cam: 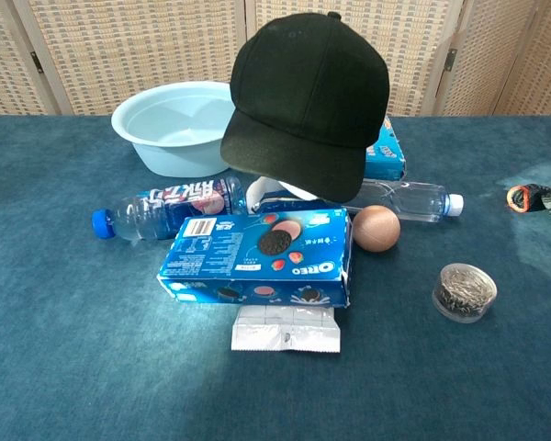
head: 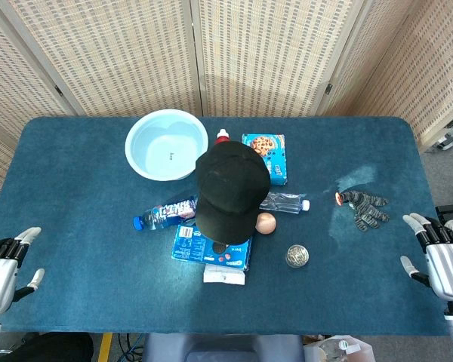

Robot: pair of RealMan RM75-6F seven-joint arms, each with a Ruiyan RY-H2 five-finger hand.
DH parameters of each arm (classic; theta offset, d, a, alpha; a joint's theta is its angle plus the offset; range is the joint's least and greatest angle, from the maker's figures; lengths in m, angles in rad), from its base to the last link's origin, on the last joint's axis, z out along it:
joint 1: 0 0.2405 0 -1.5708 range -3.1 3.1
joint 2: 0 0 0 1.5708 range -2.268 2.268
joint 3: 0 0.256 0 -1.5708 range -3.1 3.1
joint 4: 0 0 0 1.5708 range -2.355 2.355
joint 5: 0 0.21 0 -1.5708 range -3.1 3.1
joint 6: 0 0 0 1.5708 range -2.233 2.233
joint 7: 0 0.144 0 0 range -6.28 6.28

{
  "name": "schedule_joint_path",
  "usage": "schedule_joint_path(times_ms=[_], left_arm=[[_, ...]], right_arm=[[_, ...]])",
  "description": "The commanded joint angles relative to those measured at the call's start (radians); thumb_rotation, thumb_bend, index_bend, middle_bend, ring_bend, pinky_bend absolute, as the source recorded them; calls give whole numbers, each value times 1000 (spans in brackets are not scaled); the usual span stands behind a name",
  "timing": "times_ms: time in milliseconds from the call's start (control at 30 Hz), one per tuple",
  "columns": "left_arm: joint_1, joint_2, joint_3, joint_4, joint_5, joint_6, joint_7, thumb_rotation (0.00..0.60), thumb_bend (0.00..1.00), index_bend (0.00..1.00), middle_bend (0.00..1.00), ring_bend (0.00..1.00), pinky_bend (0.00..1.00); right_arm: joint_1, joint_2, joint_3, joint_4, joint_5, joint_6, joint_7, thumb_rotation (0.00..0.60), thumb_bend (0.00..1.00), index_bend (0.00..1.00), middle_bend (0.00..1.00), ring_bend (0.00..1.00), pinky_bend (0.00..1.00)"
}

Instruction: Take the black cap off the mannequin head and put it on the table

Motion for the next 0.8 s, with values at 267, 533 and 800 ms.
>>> schedule_joint_path(times_ms=[267, 533, 800], left_arm=[[-13, -2, 9, 8, 39, -8, -33, 600, 303, 129, 164, 209, 150], [-52, 6, 22, 10, 128, -17, -105, 600, 302, 133, 164, 211, 150], [-146, 19, 28, 22, 224, -86, -209, 600, 302, 159, 211, 323, 176]], right_arm=[[-7, 13, 7, -8, 1, 17, -3, 600, 277, 169, 176, 140, 263], [-8, 44, 21, -24, 3, 33, -5, 600, 278, 169, 176, 140, 264], [-13, 58, 24, -28, -4, 47, 1, 600, 278, 169, 176, 140, 264]])
